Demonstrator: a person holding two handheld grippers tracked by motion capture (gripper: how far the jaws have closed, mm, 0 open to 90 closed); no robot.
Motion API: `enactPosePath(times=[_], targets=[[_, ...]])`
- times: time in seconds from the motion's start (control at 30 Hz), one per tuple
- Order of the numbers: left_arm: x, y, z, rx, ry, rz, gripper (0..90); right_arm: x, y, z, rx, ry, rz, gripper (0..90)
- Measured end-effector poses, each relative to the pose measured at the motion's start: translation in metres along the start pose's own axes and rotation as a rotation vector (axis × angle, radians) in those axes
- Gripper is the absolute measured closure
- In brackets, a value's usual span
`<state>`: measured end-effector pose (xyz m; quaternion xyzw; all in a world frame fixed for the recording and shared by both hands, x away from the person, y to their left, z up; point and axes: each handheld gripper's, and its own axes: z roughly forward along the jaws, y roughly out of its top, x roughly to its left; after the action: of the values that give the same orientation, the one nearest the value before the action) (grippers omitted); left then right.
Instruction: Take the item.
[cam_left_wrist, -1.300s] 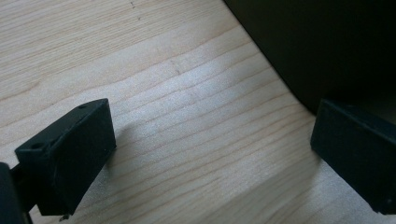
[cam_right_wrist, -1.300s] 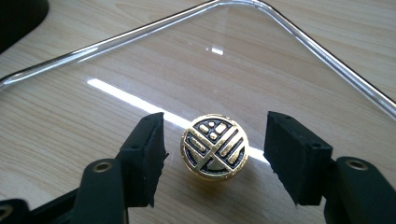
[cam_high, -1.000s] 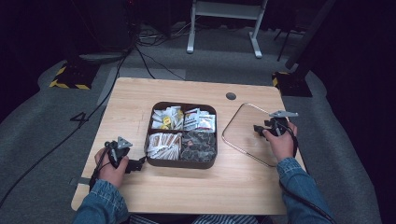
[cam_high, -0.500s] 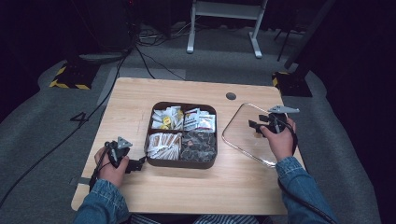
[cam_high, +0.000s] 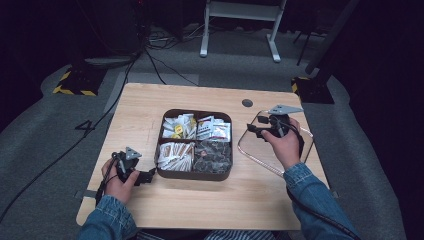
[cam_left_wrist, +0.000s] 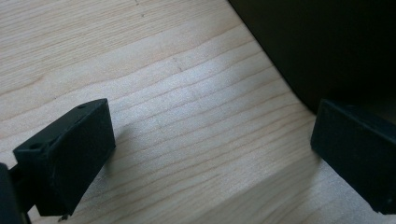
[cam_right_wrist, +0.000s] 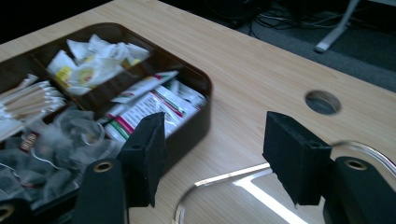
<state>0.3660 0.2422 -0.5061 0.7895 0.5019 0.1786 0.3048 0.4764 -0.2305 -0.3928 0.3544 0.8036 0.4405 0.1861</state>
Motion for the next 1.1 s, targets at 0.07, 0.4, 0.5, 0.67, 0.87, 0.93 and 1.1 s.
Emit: enactPosePath(times=[0.07, 0.4, 0.5, 0.67, 0.87, 0.93, 1.1], targets=[[0.0, 0.0, 0.0, 0.0, 0.001, -0.001, 0.0, 0.008, 0.008, 0.006, -0.002, 0.025, -0.018, 40.3], [-0.001, 0.0, 0.0, -0.001, 0.007, -0.009, 0.0, 0.043, 0.051, 0.044, 0.045, 0.143, -0.117, 49.9], [-0.001, 0.0, 0.0, -0.001, 0.007, -0.009, 0.0, 0.053, 0.056, 0.056, 0.06, 0.172, -0.133, 51.7], [-0.001, 0.0, 0.0, -0.001, 0.007, -0.01, 0.0, 0.069, 0.06, 0.072, 0.089, 0.217, -0.151, 57.2], [-0.001, -0.001, 0.0, -0.001, 0.007, -0.01, 0.1, 0.083, 0.065, 0.086, 0.104, 0.264, -0.163, 60.6], [-0.001, -0.001, 0.0, -0.001, 0.007, -0.011, 0.1, 0.09, 0.066, 0.09, 0.107, 0.286, -0.171, 60.9], [-0.001, -0.001, 0.0, -0.001, 0.007, -0.012, 0.1, 0.113, 0.066, 0.1, 0.121, 0.352, -0.201, 60.9]])
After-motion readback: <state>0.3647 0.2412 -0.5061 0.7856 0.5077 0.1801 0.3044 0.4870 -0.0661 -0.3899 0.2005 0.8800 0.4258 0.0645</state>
